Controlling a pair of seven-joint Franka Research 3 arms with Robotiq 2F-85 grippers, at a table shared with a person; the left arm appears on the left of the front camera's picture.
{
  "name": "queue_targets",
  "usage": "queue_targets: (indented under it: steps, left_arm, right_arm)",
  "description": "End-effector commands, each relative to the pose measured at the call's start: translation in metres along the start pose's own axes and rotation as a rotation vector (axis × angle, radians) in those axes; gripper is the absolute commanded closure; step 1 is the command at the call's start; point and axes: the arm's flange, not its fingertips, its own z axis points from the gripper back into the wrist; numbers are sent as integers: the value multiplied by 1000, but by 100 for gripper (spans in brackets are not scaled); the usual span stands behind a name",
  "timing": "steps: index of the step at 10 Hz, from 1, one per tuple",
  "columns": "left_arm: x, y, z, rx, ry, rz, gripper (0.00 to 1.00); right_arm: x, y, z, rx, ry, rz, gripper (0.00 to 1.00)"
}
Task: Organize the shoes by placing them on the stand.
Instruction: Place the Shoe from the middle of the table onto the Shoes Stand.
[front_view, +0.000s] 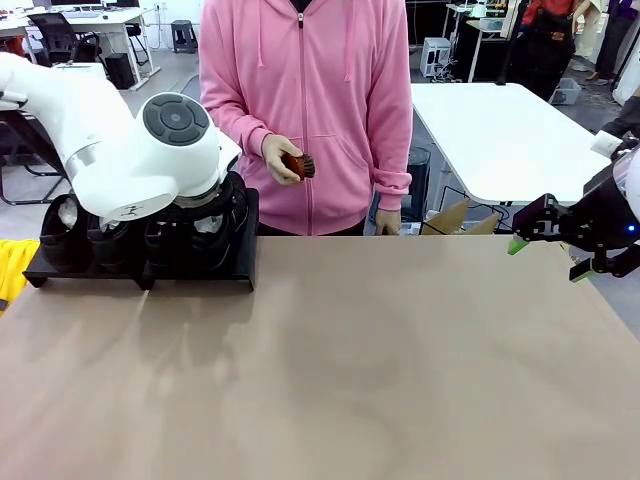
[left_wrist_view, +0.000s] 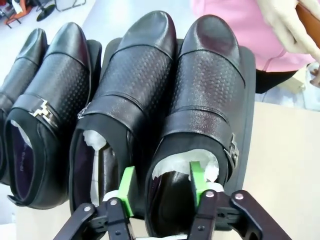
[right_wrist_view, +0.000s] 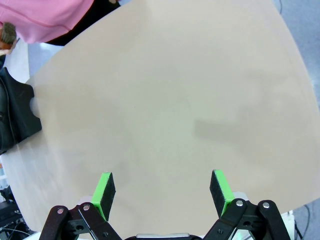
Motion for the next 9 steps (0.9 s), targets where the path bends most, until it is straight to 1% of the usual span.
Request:
queue_targets:
  steps: [1, 4, 6, 8, 9]
  left_arm:
    - [1, -2, 5, 9, -53, 8, 0]
    - [-15, 0, 51, -8, -129, 47, 0]
    - [-27, 4, 84, -12, -140, 35, 0]
    - [-40, 13, 115, -9, -180, 40, 0]
    - [-50, 15, 128, -37, -178, 31, 0]
  right_arm:
    - [1, -1, 1, 1, -4, 18, 0]
    - [1, -1, 1, 1, -4, 18, 0]
    - [1, -1, 1, 1, -4, 18, 0]
    - [1, -1, 1, 1, -4, 18, 0]
    - [1, -1, 1, 1, -4, 18, 0]
